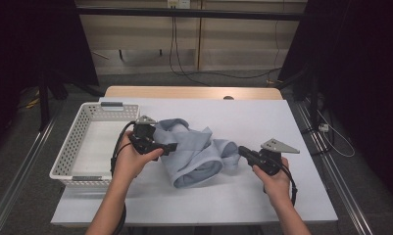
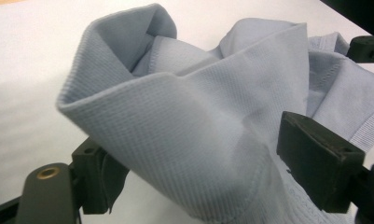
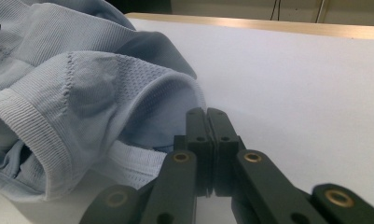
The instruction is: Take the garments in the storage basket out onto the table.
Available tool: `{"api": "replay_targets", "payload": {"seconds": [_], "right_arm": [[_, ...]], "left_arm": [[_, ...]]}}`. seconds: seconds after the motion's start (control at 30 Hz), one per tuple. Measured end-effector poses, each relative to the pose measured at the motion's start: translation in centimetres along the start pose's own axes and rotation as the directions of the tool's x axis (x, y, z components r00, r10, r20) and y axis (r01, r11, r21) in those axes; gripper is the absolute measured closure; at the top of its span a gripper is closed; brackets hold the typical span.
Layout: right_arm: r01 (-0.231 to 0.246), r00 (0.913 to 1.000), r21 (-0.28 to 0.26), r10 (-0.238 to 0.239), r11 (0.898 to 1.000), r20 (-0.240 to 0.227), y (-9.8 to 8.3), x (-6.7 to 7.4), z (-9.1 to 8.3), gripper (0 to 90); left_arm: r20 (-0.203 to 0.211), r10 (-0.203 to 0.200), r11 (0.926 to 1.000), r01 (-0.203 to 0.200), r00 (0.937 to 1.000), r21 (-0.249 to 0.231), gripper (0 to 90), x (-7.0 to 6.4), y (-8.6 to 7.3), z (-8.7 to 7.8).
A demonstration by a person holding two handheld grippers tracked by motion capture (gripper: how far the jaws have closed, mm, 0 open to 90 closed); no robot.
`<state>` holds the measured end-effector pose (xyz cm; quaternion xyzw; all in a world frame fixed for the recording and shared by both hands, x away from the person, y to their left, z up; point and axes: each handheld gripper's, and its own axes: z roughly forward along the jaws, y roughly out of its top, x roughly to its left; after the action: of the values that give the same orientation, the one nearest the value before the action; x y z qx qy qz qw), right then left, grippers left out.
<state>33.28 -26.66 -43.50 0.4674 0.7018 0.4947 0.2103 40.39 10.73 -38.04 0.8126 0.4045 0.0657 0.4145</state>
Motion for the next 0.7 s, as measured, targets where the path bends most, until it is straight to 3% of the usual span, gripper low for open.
{"api": "replay_targets", "payload": {"seconds": [0.4, 0.7], "right_arm": [[0.008, 0.9998, 0.015, -0.007, 1.000, -0.018, -0.44, 0.42, 0.18, 89.2], [0.014, 0.9991, 0.025, -0.013, 1.000, -0.040, -0.44, 0.83, 0.27, 88.9]], "left_arm": [[-0.001, 0.020, 0.9989, -0.020, 0.9998, 0.042, 17.2, -0.43, -0.01, 0.57], [-0.015, 0.010, 0.9993, -0.010, 0.9998, 0.036, 15.9, -0.20, -0.03, 0.00]]}}
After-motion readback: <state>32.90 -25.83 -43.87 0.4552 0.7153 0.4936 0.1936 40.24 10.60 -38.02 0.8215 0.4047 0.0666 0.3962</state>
